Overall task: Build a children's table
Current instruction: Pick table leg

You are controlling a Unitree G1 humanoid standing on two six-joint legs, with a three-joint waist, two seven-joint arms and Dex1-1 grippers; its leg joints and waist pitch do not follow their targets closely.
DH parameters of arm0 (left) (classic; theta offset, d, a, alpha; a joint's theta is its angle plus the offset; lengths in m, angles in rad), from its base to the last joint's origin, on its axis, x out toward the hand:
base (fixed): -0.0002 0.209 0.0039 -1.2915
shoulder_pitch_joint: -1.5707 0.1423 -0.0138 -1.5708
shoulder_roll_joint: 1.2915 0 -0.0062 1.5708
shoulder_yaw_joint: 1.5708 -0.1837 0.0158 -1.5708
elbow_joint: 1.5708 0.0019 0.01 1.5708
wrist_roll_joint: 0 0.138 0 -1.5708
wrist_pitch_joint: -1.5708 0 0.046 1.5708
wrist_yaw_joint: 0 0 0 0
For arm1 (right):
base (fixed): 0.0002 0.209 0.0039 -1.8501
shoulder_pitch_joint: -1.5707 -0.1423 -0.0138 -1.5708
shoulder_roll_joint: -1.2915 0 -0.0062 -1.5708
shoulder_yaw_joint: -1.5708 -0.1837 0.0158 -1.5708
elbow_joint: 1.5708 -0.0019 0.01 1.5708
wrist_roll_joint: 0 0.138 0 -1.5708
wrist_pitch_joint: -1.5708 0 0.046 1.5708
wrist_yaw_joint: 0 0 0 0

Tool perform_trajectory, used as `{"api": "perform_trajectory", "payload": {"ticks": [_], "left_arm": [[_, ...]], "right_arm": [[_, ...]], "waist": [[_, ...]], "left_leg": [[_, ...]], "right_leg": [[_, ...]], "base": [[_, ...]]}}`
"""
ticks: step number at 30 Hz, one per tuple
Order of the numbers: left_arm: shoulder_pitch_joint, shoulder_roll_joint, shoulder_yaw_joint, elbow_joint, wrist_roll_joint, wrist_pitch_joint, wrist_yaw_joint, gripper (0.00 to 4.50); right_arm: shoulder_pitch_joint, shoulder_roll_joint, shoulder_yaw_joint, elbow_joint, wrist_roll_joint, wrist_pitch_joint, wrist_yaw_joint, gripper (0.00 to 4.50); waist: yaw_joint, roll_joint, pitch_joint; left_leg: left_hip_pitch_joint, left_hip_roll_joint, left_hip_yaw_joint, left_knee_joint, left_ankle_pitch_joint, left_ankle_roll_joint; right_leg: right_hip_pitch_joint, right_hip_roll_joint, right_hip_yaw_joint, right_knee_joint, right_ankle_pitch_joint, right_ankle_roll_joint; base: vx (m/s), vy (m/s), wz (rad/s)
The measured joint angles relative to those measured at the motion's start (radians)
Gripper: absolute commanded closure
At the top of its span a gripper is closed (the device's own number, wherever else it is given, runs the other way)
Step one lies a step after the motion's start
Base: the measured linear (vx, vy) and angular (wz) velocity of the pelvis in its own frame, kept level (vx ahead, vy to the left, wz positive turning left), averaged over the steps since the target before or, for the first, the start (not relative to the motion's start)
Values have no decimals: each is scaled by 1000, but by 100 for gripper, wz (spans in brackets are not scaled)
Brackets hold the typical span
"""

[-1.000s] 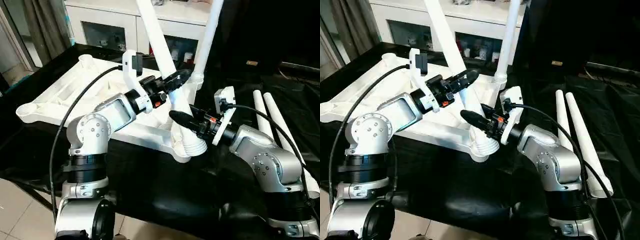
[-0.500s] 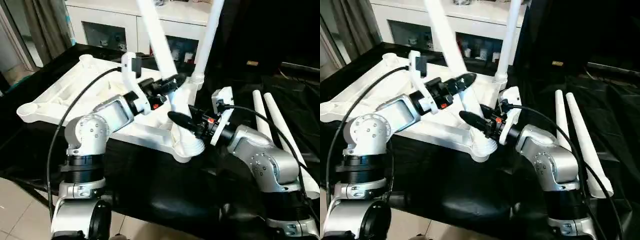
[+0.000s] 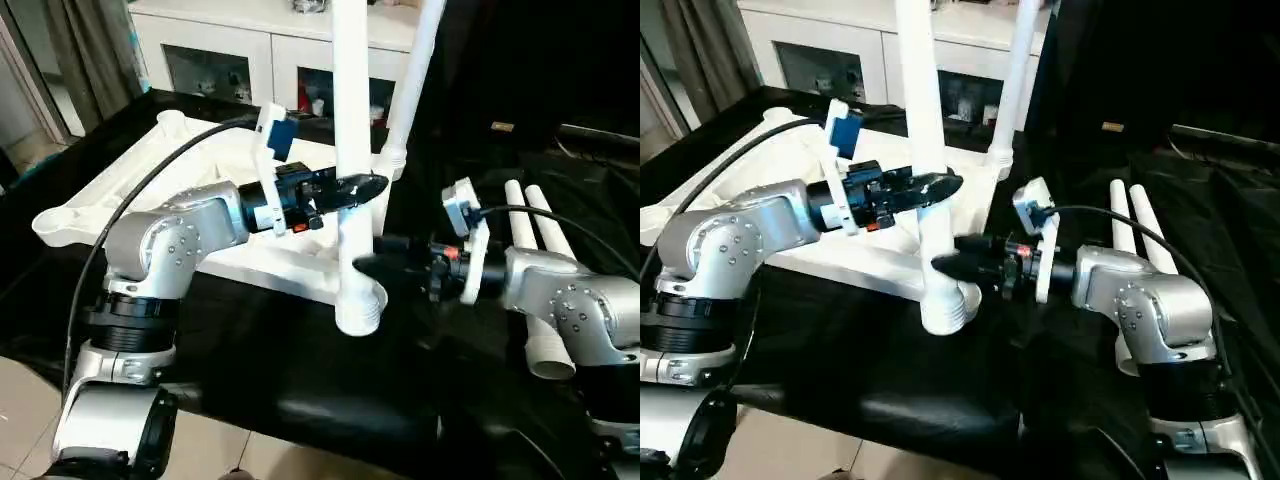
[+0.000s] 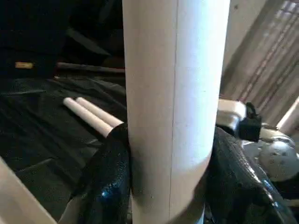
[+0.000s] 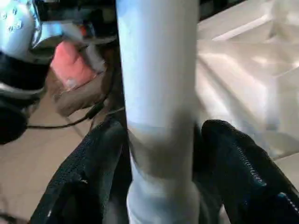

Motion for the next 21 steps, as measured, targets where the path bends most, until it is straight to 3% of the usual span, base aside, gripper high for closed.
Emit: {"api": "perform_trajectory", "payload": {"ticks": [10, 18, 21], "left_arm": [[0, -5, -34, -27, 0, 0, -38, 266], [0, -2, -34, -30, 0, 0, -41, 266], [0, -3, -34, -30, 0, 0, -41, 267]], "right_arm": [[-20, -10, 79, 12, -22, 3, 30, 148], [-24, -10, 99, 39, -41, 2, 30, 148], [-24, -9, 99, 39, -40, 2, 30, 183]], "waist": [[5, -2, 0], [11, -2, 0], [11, -2, 0]], "left_leg": [[0, 0, 0, 1, 0, 0], [0, 0, 0, 1, 0, 0], [0, 0, 0, 1, 0, 0]], "right_leg": [[0, 0, 0, 1, 0, 0], [0, 0, 0, 1, 0, 0], [0, 0, 0, 1, 0, 0]], "base": [[0, 0, 0], [0, 0, 0], [0, 0, 0]]}}
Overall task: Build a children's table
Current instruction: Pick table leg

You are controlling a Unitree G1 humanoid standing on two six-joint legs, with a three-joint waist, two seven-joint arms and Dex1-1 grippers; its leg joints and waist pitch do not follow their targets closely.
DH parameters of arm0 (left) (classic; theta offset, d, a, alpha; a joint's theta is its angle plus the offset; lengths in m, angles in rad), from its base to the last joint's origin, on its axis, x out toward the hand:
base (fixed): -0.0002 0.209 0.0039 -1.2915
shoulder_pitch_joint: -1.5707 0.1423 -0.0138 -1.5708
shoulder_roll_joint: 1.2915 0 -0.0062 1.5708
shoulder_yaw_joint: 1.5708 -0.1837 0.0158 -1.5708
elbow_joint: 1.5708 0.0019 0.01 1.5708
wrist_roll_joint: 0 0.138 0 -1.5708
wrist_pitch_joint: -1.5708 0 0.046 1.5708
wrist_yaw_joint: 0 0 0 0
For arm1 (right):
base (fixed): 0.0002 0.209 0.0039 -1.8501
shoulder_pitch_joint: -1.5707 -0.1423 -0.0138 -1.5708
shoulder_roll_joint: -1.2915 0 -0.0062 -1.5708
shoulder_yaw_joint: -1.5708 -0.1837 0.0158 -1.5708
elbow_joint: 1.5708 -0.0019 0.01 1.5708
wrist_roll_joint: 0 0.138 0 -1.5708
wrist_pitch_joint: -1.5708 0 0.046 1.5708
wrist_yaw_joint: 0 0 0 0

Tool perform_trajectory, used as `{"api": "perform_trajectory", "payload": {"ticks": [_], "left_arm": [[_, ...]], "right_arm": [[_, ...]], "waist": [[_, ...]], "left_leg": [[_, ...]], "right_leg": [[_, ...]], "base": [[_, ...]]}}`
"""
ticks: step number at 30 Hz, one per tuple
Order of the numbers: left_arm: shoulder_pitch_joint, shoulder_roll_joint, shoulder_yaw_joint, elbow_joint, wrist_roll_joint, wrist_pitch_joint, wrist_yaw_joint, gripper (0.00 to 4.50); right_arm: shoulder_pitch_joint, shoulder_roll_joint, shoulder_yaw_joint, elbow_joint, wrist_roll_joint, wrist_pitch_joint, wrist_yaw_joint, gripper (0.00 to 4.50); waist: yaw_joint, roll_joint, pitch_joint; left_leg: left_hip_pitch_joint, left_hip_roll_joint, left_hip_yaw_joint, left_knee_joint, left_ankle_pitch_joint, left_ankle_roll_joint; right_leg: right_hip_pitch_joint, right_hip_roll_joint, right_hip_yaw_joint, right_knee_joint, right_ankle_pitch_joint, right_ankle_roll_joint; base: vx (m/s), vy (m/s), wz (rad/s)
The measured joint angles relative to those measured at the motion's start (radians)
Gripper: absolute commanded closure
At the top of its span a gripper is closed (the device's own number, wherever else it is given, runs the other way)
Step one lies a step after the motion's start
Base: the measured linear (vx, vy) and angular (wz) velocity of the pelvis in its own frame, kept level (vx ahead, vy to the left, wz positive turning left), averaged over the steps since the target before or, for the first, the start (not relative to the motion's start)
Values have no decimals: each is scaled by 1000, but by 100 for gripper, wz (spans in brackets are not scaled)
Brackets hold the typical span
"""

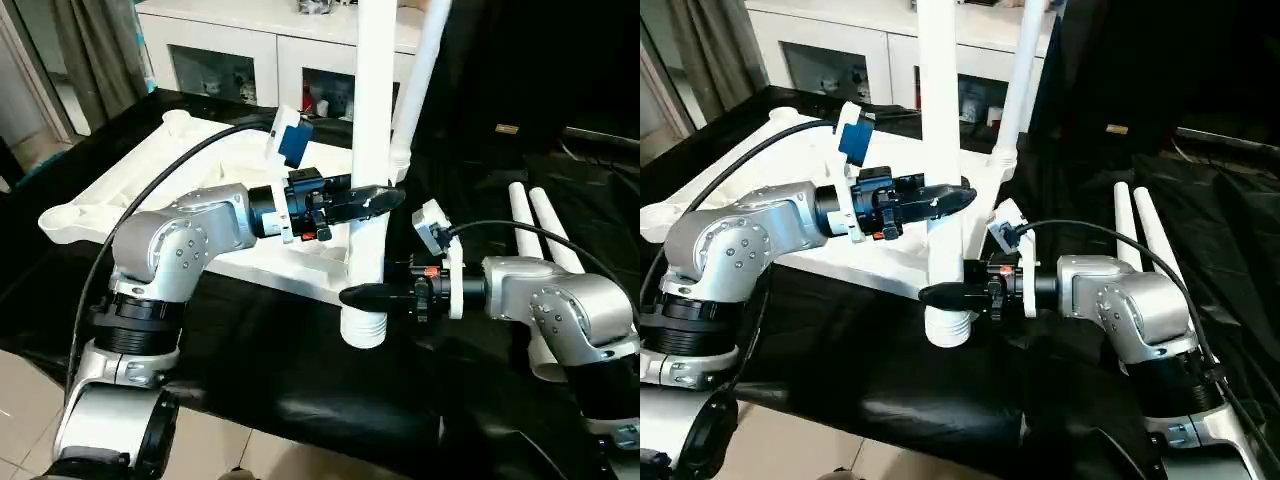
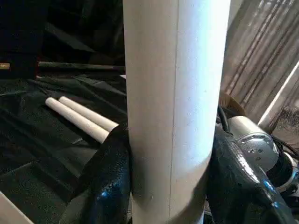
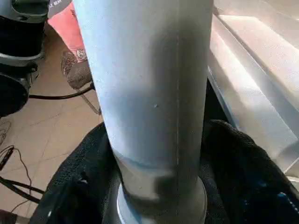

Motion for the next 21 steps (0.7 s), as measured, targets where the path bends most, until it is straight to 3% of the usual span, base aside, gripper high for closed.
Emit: {"api": "perform_trajectory", "payload": {"ticks": [7, 13, 16, 21], "left_arm": [[0, 0, 1, 0, 1, 0, 2, 268], [0, -1, 4, 0, 1, 0, 2, 268], [0, -1, 4, 0, 1, 0, 1, 268], [0, 0, -8, 0, 1, 0, -4, 268]], "right_arm": [[0, 13, 5, 2, 0, -12, 6, 245], [2, 19, 6, 2, -2, -27, 6, 252], [5, 21, 6, 3, -3, -32, 5, 184], [5, 28, 6, 4, -13, -57, -7, 177]], "waist": [[0, 0, 0], [0, 0, 0], [0, 0, 0], [0, 0, 0]], "left_leg": [[0, 0, 0, 0, 0, 0], [0, 0, 0, 0, 0, 0], [0, 0, 0, 1, 0, 0], [0, 0, 0, 1, 0, 0]], "right_leg": [[0, 0, 0, 0, 0, 0], [0, 0, 0, 0, 0, 0], [0, 0, 0, 0, 0, 0], [0, 0, 0, 1, 0, 0]], "base": [[0, 0, 0], [0, 0, 0], [0, 0, 0], [0, 0, 0]]}}
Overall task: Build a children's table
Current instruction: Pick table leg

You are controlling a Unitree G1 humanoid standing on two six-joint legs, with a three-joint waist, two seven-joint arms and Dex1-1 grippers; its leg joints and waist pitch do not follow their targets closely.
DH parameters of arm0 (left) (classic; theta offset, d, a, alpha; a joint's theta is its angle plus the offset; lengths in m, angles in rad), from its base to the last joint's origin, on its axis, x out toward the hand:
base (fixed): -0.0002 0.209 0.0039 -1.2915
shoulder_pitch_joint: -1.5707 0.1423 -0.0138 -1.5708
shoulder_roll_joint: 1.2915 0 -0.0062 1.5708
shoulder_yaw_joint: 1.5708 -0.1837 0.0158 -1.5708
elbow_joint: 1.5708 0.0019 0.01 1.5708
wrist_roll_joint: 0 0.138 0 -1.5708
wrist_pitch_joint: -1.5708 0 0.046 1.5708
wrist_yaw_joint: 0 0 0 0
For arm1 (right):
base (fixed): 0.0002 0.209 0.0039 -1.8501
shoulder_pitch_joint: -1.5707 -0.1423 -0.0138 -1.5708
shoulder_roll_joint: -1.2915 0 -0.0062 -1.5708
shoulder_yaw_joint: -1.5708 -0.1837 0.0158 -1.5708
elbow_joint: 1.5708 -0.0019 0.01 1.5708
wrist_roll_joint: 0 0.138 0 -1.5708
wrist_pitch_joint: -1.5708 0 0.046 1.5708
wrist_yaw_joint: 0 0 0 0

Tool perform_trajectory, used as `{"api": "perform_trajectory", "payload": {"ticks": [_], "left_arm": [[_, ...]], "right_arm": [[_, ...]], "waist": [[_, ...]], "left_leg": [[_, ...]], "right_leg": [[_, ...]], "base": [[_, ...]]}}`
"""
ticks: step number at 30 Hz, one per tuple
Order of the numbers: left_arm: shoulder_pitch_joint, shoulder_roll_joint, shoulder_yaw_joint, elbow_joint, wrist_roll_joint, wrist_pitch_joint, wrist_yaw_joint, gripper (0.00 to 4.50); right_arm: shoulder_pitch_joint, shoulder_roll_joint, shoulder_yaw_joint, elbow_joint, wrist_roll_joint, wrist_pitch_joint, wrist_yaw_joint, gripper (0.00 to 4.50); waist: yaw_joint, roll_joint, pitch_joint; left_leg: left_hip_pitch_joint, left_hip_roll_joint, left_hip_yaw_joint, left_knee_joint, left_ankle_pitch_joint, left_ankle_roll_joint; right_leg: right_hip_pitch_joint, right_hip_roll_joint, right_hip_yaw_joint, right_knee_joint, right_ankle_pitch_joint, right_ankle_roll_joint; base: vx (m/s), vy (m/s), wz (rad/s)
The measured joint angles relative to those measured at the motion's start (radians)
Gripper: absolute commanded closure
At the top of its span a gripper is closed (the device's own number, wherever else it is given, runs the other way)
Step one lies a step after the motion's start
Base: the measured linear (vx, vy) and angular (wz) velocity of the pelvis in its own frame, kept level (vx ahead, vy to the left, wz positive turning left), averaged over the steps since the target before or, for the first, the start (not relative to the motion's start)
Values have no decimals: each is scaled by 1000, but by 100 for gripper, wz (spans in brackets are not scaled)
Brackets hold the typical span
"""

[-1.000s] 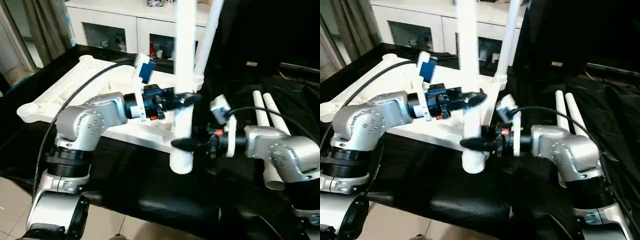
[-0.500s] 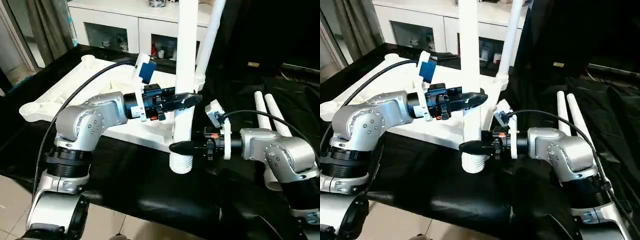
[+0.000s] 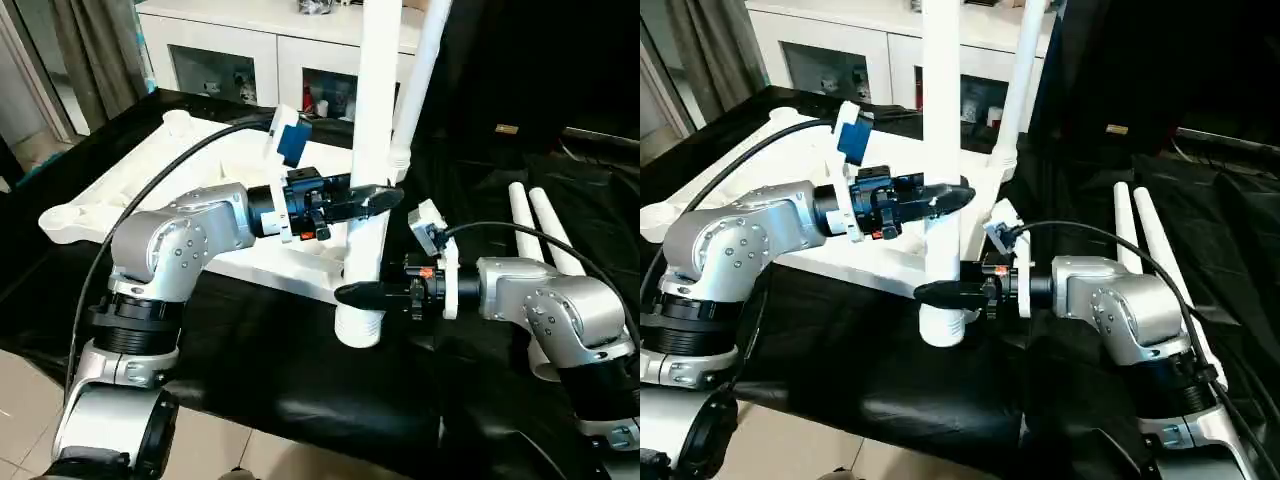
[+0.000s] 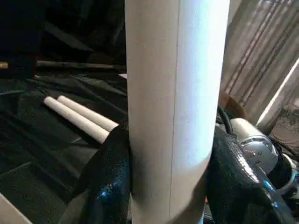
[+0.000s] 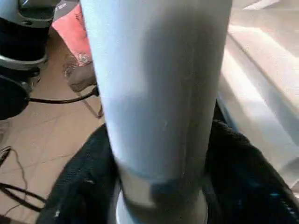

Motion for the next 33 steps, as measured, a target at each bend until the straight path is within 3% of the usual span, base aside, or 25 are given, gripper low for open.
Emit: {"api": "perform_trajectory", "payload": {"ticks": [4, 12, 16, 19, 22, 26, 29, 33], "left_arm": [[0, 1, -6, 0, 0, -4, 0, 268], [0, 2, -8, 0, 1, -6, -5, 268], [0, 0, -8, 0, 1, -6, -4, 268], [0, -33, 12, 28, 1, -6, 37, 198], [0, -45, 23, 33, 1, -20, 67, 188], [1, -118, 91, 34, -1, -143, 107, 154], [1, -211, 198, 35, -34, -268, 190, 154], [15, -203, 251, 35, -45, -341, 217, 154]], "right_arm": [[0, 0, 0, 0, 0, -1, 0, 177], [4, 0, 1, -2, 8, 0, 14, 243], [4, -1, 4, -6, 9, 0, 15, 255], [9, -1, -7, -3, 9, 0, 6, 258], [12, 17, -11, -1, 8, -6, -19, 260], [38, 92, -61, 5, 9, -47, -100, 260], [58, 185, -140, 5, 13, -102, -210, 260], [96, 245, -197, 6, 8, -184, -329, 261]], "waist": [[0, 0, 0], [0, 0, 0], [0, 0, 0], [1, 0, 0], [0, 0, 0], [0, 0, 0], [0, 0, 0], [-1, 1, -1]], "left_leg": [[0, 0, 0, 0, 0, 0], [0, 0, 0, 1, 0, 0], [0, 0, 0, 1, 0, 0], [0, 0, 0, 1, 0, 0], [0, 0, 0, 1, 0, 0], [0, 0, 0, 1, 0, 0], [0, 0, 0, 2, 0, 0], [0, 0, 0, 2, 0, 0]], "right_leg": [[0, 0, 0, 0, 0, 0], [0, 0, 0, 1, 0, 0], [0, 0, 0, 1, 0, 0], [0, 0, 0, 1, 0, 0], [0, 0, 0, 1, 0, 0], [0, 0, 0, 1, 0, 0], [0, 0, 0, 1, 0, 0], [0, 0, 0, 1, 0, 0]], "base": [[0, 0, 0], [0, 0, 0], [0, 0, 0], [0, 0, 0], [0, 0, 0], [0, 0, 0], [0, 0, 0], [0, 0, 0]]}}
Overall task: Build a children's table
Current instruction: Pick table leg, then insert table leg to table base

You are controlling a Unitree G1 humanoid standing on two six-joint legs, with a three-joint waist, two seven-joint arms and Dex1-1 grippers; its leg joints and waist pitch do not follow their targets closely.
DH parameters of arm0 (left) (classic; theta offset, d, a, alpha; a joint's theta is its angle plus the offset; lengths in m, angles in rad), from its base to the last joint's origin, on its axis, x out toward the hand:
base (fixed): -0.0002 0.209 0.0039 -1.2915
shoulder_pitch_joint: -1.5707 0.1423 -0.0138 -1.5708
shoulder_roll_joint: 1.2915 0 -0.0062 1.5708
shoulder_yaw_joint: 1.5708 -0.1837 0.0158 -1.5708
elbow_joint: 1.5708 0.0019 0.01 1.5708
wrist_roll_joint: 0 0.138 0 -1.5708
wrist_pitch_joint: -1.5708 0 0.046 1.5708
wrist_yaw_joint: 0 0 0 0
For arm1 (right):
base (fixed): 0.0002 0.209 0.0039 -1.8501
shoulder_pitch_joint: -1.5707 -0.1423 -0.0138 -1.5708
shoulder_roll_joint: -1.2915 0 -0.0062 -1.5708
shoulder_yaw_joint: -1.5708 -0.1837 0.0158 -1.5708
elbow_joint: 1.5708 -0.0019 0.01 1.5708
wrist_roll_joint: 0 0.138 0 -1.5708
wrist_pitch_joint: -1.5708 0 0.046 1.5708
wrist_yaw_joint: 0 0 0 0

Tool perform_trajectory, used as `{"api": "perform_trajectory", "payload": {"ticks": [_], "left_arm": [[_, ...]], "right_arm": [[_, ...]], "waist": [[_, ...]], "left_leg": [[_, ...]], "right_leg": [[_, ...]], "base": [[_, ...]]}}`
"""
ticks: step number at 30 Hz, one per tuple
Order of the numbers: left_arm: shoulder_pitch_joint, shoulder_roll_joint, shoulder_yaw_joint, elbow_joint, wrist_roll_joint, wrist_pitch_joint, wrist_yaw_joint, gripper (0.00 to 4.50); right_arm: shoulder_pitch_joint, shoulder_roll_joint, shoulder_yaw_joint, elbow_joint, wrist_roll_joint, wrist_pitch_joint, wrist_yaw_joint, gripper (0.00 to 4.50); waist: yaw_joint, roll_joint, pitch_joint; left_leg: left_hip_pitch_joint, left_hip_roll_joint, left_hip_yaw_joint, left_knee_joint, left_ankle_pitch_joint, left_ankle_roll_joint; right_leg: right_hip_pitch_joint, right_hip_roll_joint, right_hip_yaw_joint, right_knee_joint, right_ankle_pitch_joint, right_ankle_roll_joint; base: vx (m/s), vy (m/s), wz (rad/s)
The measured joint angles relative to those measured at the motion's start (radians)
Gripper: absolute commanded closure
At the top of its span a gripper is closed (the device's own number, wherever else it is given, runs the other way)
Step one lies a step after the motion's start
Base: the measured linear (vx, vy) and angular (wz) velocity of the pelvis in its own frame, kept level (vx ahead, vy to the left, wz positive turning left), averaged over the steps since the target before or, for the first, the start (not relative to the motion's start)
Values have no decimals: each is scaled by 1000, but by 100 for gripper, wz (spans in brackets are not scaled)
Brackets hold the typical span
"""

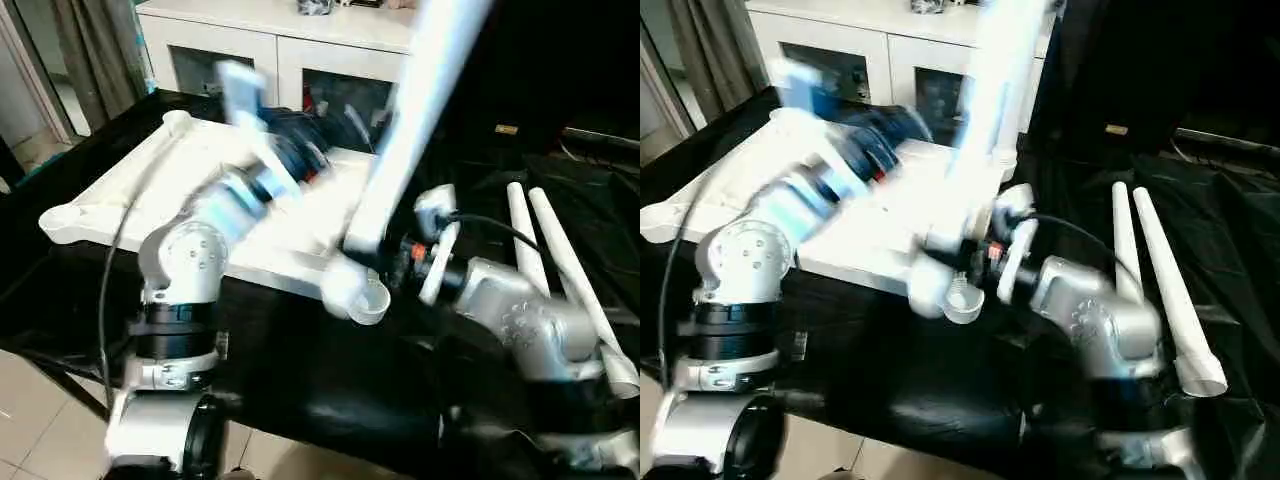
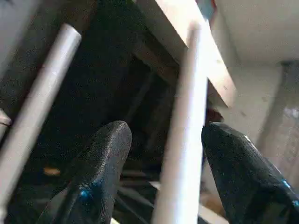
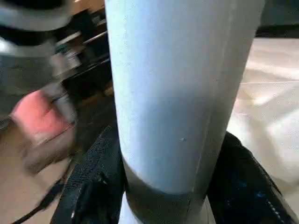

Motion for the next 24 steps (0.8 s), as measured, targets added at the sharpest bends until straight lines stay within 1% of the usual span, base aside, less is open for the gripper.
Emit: {"api": "perform_trajectory", "payload": {"ticks": [1, 2, 4, 5, 6, 8, 9, 11, 14, 16, 17, 20, 22, 24], "left_arm": [[9, 20, -7, 5, 11, -5, -12, 154], [26, 87, -70, 17, 74, -24, -50, 154], [50, 159, -161, 52, 173, -48, -91, 154], [60, 233, -267, 90, 286, -103, -130, 154], [67, 276, -341, 124, 361, -139, -155, 154], [76, 349, -483, 219, 525, -243, -213, 154], [77, 370, -527, 258, 577, -280, -233, 154], [69, 387, -580, 326, 648, -333, -264, 154], [27, 412, -641, 419, 717, -391, -302, 154], [-2, 406, -664, 497, 752, -440, -298, 154], [-25, 394, -669, 547, 762, -480, -292, 154], [-70, 362, -676, 651, 795, -543, -263, 154], [-87, 346, -676, 709, 807, -577, -246, 154], [-104, 331, -672, 762, 815, -606, -243, 154]], "right_arm": [[5, 6, -8, 1, -8, -24, -21, 261], [9, 13, -13, 7, -42, -74, -58, 261], [11, 9, -24, 28, -86, -127, -95, 261], [11, 4, -22, 49, -134, -173, -124, 261], [11, -5, -17, 64, -167, -204, -142, 261], [12, -19, -15, 91, -224, -248, -183, 261], [12, -23, -14, 97, -239, -256, -194, 261], [13, -32, -15, 110, -251, -267, -205, 261], [12, -37, -14, 113, -267, -290, -215, 261], [12, -38, -14, 118, -274, -299, -217, 261], [11, -38, -15, 126, -281, -309, -218, 261], [11, -36, -13, 131, -286, -322, -217, 261], [11, -37, -13, 138, -288, -331, -217, 261], [11, -37, -13, 143, -289, -332, -216, 261]], "waist": [[0, 0, 0], [-1, 1, 0], [-1, 1, 0], [0, 2, -1], [0, 3, -1], [-2, 4, -1], [-4, 4, -1], [-9, 4, 0], [-14, 5, 0], [-17, 5, -1], [-17, 5, -1], [-19, 7, -1], [-19, 8, -2], [-19, 11, -4]], "left_leg": [[0, 0, 0, 0, 0, 0], [1, 0, -1, 0, 0, 0], [1, 0, -1, -1, 0, -1], [1, 0, -1, -1, 0, -1], [1, 0, -1, -1, 0, -1], [0, -1, -1, -1, 0, -1], [0, -1, -1, -1, 0, -1], [0, 0, -1, -2, 0, -1], [0, 0, -1, -3, 1, -1], [1, -1, -1, -2, 1, -1], [2, -1, -1, -2, 1, -2], [4, -1, 0, -1, 1, -2], [5, -1, 0, -1, 1, -2], [7, -1, 0, -1, 1, -2]], "right_leg": [[0, 0, 0, 0, 0, 0], [0, 0, 0, 0, 0, 0], [0, 0, 1, 0, 0, 1], [0, 0, 0, -1, 0, 2], [0, 0, 1, -1, 0, 3], [0, 0, 2, -2, 1, 4], [0, 0, 2, -2, 1, 4], [0, 0, 1, -2, 2, 4], [0, 0, 1, -2, 2, 3], [0, 0, 2, -2, 2, 3], [1, 0, 2, -2, 2, 3], [3, 0, 2, -2, 3, 2], [5, -1, 2, -2, 4, 1], [7, -1, 2, -2, 4, 0]], "base": [[0, 0, 0], [0, 0, 0], [0, 0, 0], [0, 0, 0], [0, 0, 0], [0, 0, 0], [0, 0, 0], [0, 0, 0], [0, 0, 0], [0, 0, 0], [0, 0, 0], [0, 0, 0], [0, 0, 0], [0, 0, 0]]}}
